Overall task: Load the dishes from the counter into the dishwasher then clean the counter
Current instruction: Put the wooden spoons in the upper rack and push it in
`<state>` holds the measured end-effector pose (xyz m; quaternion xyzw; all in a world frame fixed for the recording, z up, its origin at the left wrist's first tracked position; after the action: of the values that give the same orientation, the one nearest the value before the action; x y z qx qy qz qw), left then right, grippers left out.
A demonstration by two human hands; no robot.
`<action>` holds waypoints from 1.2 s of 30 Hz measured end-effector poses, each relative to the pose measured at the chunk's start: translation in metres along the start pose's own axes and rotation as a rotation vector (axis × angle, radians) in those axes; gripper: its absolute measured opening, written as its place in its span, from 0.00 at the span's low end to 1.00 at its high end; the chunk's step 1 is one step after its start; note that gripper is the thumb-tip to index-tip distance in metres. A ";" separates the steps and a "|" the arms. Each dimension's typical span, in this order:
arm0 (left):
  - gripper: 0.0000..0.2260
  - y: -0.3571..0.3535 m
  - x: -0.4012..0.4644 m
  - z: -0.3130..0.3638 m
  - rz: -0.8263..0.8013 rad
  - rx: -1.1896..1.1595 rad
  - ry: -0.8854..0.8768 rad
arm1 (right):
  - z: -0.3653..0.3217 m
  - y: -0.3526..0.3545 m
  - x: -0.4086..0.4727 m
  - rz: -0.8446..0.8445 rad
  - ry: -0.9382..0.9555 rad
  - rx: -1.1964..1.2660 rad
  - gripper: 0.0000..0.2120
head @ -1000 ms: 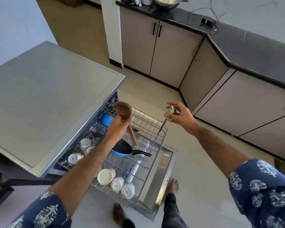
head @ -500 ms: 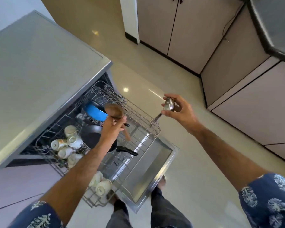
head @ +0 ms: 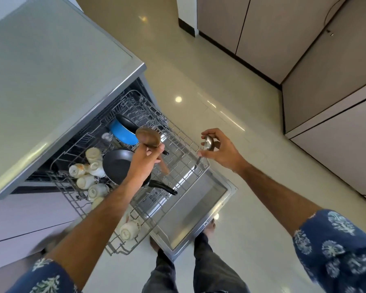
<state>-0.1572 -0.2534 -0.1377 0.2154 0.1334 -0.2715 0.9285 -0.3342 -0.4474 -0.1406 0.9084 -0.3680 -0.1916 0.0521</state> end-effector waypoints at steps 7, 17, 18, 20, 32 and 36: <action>0.30 -0.007 -0.005 -0.010 -0.036 0.019 -0.004 | 0.005 0.002 0.008 0.008 -0.014 0.094 0.29; 0.19 -0.003 -0.012 -0.006 -0.068 0.063 -0.039 | -0.001 -0.011 0.002 -0.044 0.024 0.025 0.29; 0.21 -0.002 -0.012 -0.007 -0.070 0.064 -0.039 | 0.002 -0.015 0.001 -0.070 0.029 0.019 0.29; 0.23 -0.003 -0.013 -0.007 -0.084 0.070 -0.041 | 0.016 -0.019 0.002 -0.107 0.014 -0.005 0.28; 0.26 -0.002 -0.007 -0.025 -0.096 0.157 -0.028 | 0.092 -0.058 0.020 -0.169 0.002 -0.380 0.32; 0.22 -0.005 -0.011 -0.024 -0.074 0.193 -0.060 | 0.090 -0.071 0.025 -0.204 0.163 -0.659 0.35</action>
<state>-0.1727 -0.2414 -0.1558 0.2906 0.0866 -0.3233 0.8964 -0.3062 -0.4092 -0.2479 0.8872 -0.1886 -0.2311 0.3521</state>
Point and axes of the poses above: each hand's wrist, its own x-axis towards the middle knuckle, its own y-axis out of the back of the hand, z = x × y, the point moved 8 cm from there along x, towards the middle knuckle, and after that the axes turned 14 degrees about z, right-handed, at the moved point
